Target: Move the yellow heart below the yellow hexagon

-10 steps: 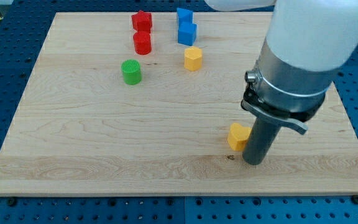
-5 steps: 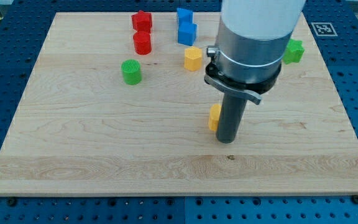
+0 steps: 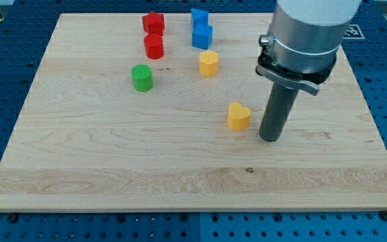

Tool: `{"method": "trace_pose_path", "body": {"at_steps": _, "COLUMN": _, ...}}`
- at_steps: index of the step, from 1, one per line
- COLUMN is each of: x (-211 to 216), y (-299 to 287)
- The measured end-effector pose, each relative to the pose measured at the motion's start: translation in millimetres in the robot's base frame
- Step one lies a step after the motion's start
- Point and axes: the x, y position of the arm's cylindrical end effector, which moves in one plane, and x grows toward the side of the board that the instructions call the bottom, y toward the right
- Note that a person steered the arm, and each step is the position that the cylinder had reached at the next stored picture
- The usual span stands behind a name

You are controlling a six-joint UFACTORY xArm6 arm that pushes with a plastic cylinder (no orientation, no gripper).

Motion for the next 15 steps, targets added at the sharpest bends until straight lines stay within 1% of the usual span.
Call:
{"method": "trace_pose_path", "body": {"at_steps": 1, "x": 0, "y": 6}}
{"method": "trace_pose_path", "body": {"at_steps": 2, "x": 1, "y": -1}}
{"method": "trace_pose_path", "body": {"at_steps": 3, "x": 2, "y": -22}}
{"method": "trace_pose_path", "body": {"at_steps": 5, "x": -15, "y": -38}}
{"method": "trace_pose_path", "body": {"at_steps": 7, "x": -30, "y": -38}}
{"method": "trace_pose_path", "body": {"at_steps": 8, "x": -30, "y": -49}}
{"method": "trace_pose_path", "body": {"at_steps": 10, "x": -30, "y": -93}}
{"method": "trace_pose_path", "body": {"at_steps": 11, "x": -30, "y": -99}}
{"method": "trace_pose_path", "body": {"at_steps": 14, "x": -33, "y": -88}}
{"method": "trace_pose_path", "body": {"at_steps": 15, "x": -48, "y": -88}}
